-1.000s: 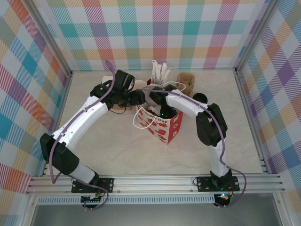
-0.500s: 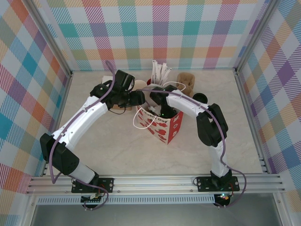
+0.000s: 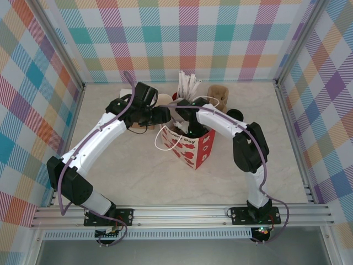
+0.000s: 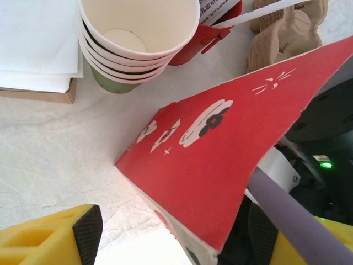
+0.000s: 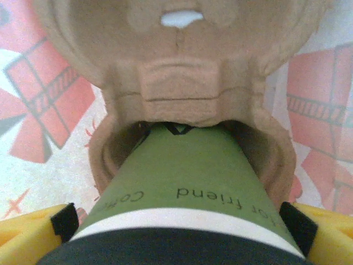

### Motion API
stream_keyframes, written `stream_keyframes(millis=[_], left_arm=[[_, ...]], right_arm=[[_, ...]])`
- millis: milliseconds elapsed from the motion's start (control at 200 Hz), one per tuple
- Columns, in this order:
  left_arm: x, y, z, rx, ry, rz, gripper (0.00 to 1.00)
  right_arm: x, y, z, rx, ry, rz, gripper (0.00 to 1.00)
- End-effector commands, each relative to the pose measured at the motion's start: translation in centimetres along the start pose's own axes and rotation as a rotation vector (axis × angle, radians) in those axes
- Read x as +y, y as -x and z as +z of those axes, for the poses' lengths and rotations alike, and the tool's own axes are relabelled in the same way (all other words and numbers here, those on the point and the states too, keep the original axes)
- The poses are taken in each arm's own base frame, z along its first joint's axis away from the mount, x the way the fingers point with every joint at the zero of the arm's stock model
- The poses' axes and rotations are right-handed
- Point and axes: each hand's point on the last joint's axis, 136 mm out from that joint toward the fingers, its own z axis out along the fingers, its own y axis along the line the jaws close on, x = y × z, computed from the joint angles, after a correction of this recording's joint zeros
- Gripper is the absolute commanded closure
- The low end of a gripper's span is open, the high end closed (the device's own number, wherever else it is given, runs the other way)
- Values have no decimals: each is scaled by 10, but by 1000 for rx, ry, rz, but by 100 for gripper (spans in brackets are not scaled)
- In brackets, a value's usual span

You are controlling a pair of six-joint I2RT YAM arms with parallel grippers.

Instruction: Pack the takeout coffee

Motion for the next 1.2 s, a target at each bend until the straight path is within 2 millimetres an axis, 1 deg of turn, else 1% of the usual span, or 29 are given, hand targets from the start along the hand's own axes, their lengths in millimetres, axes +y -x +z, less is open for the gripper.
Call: stream_keyframes(millis=[0, 45, 235, 670, 1055, 1195], left_arm=[[-6, -1, -6, -4, -22, 16, 26], [-6, -1, -6, -5, -24, 16, 26], [-6, -1, -7, -6, -25, 17, 24], [-8, -2, -10, -8, -39, 20, 14], [-12, -1, -25, -36, -76, 30, 5], [-20, -2, -27, -28, -122, 40, 1]], right_arm=[[5, 5, -32, -84, 16, 5, 1], [5, 5, -34, -89, 14, 7, 0], [4, 4, -37, -89, 5, 10, 0], [5, 4, -47, -115, 4, 23, 0], [3, 6, -65, -144, -5, 34, 0], [2, 6, -71, -153, -9, 37, 0]])
